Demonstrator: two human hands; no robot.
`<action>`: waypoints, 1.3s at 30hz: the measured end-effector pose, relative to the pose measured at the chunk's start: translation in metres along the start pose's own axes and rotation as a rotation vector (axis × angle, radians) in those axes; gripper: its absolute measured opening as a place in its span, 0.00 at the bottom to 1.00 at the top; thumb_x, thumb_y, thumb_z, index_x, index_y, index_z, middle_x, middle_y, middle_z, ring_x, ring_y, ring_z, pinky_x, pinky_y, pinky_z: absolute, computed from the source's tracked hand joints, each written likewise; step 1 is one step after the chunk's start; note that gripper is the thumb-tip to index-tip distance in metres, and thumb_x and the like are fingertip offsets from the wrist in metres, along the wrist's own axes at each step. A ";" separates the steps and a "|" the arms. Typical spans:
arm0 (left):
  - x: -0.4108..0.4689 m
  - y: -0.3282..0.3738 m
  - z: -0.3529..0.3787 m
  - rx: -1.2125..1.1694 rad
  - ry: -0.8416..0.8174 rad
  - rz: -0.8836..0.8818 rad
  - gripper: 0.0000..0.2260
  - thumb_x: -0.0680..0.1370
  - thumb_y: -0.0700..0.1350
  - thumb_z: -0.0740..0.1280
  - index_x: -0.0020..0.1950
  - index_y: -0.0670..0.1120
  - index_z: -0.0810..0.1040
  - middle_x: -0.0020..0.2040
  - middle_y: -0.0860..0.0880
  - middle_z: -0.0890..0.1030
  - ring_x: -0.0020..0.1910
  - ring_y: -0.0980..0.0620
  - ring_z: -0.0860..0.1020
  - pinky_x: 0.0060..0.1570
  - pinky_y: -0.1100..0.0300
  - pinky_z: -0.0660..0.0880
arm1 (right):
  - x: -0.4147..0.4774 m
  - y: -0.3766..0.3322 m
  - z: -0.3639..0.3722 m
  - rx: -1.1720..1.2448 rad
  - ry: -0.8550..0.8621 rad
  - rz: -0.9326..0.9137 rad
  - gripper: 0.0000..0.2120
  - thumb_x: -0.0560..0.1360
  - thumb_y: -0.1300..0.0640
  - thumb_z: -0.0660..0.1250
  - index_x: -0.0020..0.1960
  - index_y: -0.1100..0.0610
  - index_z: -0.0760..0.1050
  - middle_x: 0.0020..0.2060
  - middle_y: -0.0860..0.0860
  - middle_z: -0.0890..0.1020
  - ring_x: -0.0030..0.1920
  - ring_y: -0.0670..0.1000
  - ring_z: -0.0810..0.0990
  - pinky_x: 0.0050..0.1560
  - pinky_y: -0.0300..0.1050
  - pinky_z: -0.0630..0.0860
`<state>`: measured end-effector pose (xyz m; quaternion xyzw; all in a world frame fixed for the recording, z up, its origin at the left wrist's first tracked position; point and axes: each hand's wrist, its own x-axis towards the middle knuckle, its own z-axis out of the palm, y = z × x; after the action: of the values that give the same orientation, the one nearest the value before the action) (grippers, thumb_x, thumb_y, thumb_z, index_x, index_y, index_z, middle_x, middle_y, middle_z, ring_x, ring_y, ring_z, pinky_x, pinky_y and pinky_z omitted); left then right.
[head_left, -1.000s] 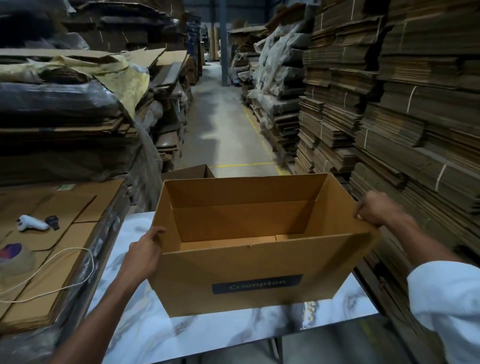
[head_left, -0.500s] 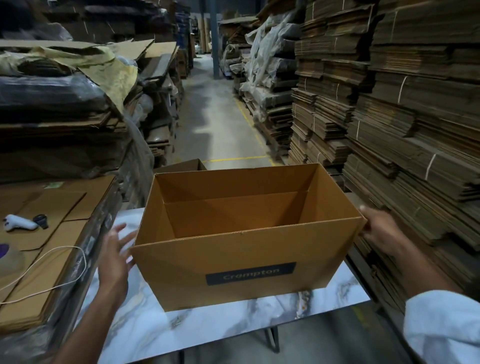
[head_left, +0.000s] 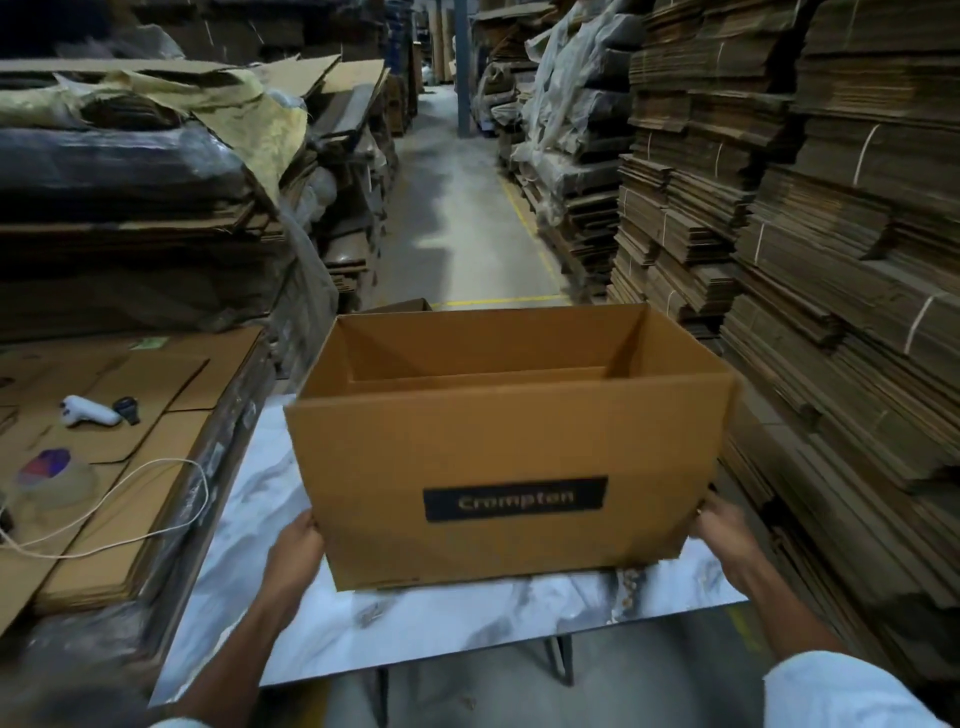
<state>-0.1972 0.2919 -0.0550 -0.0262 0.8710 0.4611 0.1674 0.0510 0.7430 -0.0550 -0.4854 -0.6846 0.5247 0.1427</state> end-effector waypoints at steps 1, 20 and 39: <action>0.009 -0.001 -0.008 -0.047 0.028 0.021 0.15 0.71 0.48 0.60 0.52 0.50 0.82 0.51 0.47 0.85 0.52 0.43 0.81 0.57 0.42 0.77 | -0.002 -0.013 0.000 0.035 -0.009 -0.014 0.13 0.79 0.67 0.62 0.56 0.54 0.81 0.47 0.55 0.82 0.46 0.55 0.78 0.48 0.51 0.73; -0.028 0.018 -0.087 -0.615 -0.015 -0.016 0.22 0.85 0.58 0.54 0.59 0.46 0.82 0.60 0.38 0.83 0.57 0.44 0.81 0.65 0.45 0.72 | 0.004 -0.070 0.038 0.325 -0.204 -0.073 0.17 0.83 0.48 0.62 0.65 0.57 0.79 0.54 0.57 0.84 0.56 0.58 0.82 0.57 0.52 0.76; -0.036 0.082 -0.116 -0.740 0.231 0.171 0.23 0.81 0.64 0.60 0.43 0.51 0.86 0.41 0.49 0.85 0.43 0.48 0.83 0.52 0.49 0.76 | 0.001 -0.135 0.021 0.449 -0.041 -0.276 0.15 0.73 0.50 0.72 0.58 0.53 0.84 0.46 0.50 0.87 0.56 0.59 0.82 0.56 0.54 0.77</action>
<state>-0.2110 0.2407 0.0811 -0.0639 0.6580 0.7503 0.0084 -0.0340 0.7343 0.0516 -0.3327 -0.6135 0.6489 0.3030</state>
